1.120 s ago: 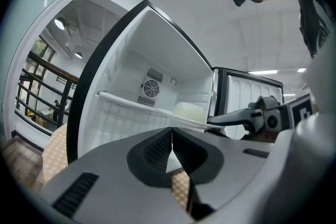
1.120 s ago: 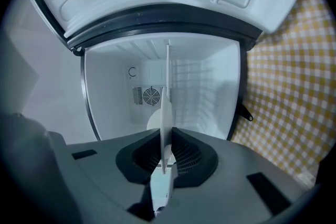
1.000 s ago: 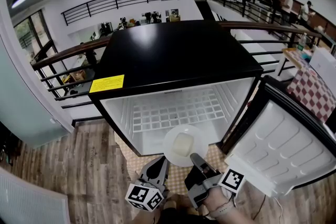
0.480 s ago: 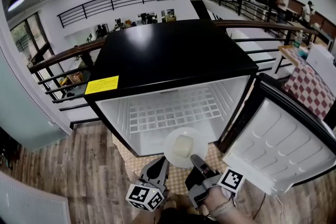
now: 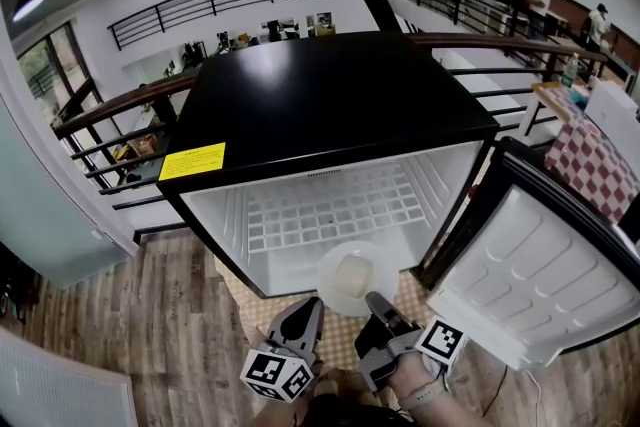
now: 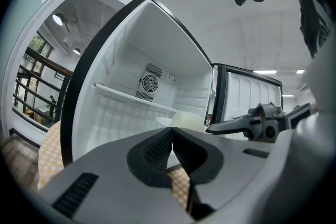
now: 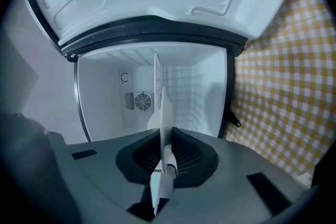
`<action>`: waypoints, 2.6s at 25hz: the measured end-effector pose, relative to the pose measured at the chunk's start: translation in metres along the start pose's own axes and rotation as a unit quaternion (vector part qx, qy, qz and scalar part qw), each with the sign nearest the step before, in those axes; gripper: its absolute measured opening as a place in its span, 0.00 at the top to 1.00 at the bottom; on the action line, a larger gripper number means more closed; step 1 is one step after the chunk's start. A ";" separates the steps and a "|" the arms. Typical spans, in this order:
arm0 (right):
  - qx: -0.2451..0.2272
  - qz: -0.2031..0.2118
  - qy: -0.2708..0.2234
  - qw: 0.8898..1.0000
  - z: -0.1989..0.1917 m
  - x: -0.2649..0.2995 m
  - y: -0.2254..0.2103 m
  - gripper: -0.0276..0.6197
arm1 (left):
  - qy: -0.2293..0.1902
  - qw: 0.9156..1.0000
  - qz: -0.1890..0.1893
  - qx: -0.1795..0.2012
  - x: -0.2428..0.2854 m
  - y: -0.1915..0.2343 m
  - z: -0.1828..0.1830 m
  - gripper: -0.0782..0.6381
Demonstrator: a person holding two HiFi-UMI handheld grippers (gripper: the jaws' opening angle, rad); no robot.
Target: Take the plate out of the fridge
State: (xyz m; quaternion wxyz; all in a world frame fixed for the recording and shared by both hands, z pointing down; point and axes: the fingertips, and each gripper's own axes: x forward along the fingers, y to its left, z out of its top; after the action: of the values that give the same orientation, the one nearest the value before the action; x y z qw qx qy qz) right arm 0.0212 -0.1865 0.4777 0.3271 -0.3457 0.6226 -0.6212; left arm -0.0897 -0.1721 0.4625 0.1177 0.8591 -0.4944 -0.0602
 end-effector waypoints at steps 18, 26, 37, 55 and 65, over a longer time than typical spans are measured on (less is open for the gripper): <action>0.003 -0.005 -0.017 1.000 0.006 0.009 -0.019 0.88 | 0.009 1.000 -0.008 -0.008 0.009 0.000 -0.009 0.88; 0.002 -0.008 -0.020 1.000 0.009 0.013 -0.026 0.88 | 0.013 1.000 -0.009 -0.011 0.013 0.002 -0.013 0.88; 0.005 -0.018 -0.024 1.000 0.010 0.019 -0.039 0.88 | 0.017 1.000 -0.008 -0.018 0.016 0.004 -0.018 0.88; 0.010 -0.020 -0.027 0.999 0.007 0.022 -0.054 0.88 | 0.031 0.999 -0.009 -0.024 0.013 0.006 -0.030 0.88; 0.010 -0.022 -0.024 0.999 0.003 0.024 -0.062 0.88 | 0.038 0.999 -0.009 -0.027 0.013 0.007 -0.036 0.88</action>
State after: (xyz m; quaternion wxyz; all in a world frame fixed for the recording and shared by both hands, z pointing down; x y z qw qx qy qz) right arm 0.0124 -0.2080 0.5403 0.3316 -0.3704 0.6011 -0.6257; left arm -0.0810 -0.1812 0.4995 0.1588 0.8617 -0.4800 -0.0422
